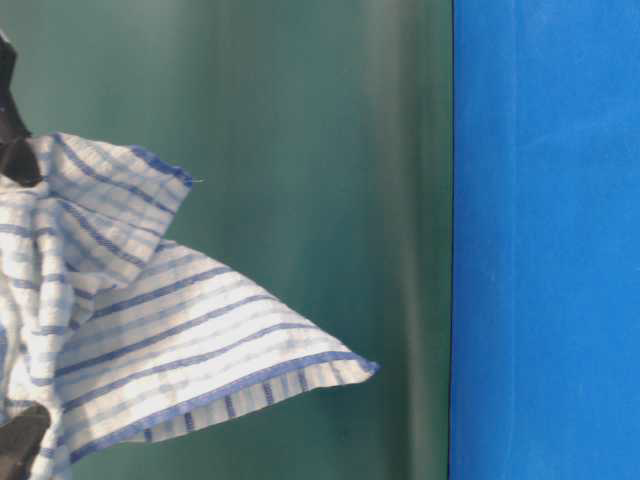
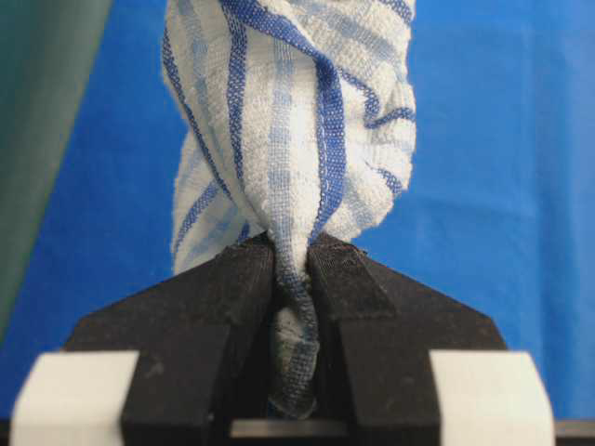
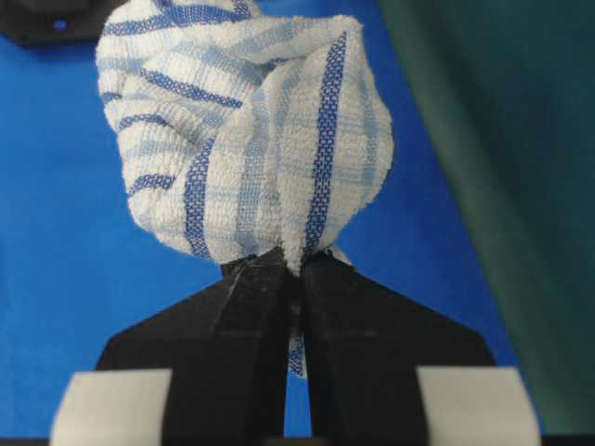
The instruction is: Lift the towel with both arms.
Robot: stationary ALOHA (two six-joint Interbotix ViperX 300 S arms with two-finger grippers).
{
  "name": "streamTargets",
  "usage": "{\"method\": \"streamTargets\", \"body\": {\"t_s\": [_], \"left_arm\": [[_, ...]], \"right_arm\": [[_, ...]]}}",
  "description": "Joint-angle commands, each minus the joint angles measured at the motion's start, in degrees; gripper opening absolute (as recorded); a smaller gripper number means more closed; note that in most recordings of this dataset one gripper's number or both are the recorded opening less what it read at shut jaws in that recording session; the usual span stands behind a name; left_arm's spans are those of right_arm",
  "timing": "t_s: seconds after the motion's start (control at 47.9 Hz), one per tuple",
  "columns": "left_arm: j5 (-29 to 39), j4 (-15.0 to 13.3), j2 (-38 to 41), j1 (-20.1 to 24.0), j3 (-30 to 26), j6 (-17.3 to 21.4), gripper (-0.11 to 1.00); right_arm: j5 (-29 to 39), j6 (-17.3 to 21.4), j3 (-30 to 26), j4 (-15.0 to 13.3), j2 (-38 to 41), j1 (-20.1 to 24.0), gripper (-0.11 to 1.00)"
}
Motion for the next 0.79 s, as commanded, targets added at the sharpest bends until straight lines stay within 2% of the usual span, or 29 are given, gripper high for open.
{"method": "streamTargets", "body": {"t_s": [0.0,0.397,0.46,0.543,0.627,0.669,0.773], "left_arm": [[-0.2,0.0,-0.4,0.2,-1.7,0.0,0.05],[-2.4,0.0,-0.4,-0.7,-1.6,0.0,0.06],[-3.3,0.0,-0.4,-0.9,-1.5,-0.1,0.08],[-3.4,0.0,-0.6,-0.9,-1.2,-0.2,0.27],[-3.4,0.0,-0.7,-0.9,-1.0,-0.2,0.54],[-3.4,0.0,-0.8,-1.0,-0.9,-0.2,0.66],[-3.5,0.0,-1.0,-1.4,-0.7,-0.2,0.89]], "right_arm": [[-0.3,-0.1,-1.5,-0.2,-1.2,-0.1,0.03],[-0.4,0.2,-1.3,-0.2,-1.2,-0.1,0.04],[-0.4,0.4,-1.3,-0.2,-1.2,-0.1,0.19],[-0.4,0.4,-1.2,-0.2,-1.2,-0.1,0.46],[-0.4,0.3,-1.2,-0.3,-1.2,-0.1,0.65],[-0.4,0.3,-1.2,-0.3,-1.2,0.0,0.69],[-0.4,0.3,-1.1,-0.3,-1.2,0.0,0.65]]}}
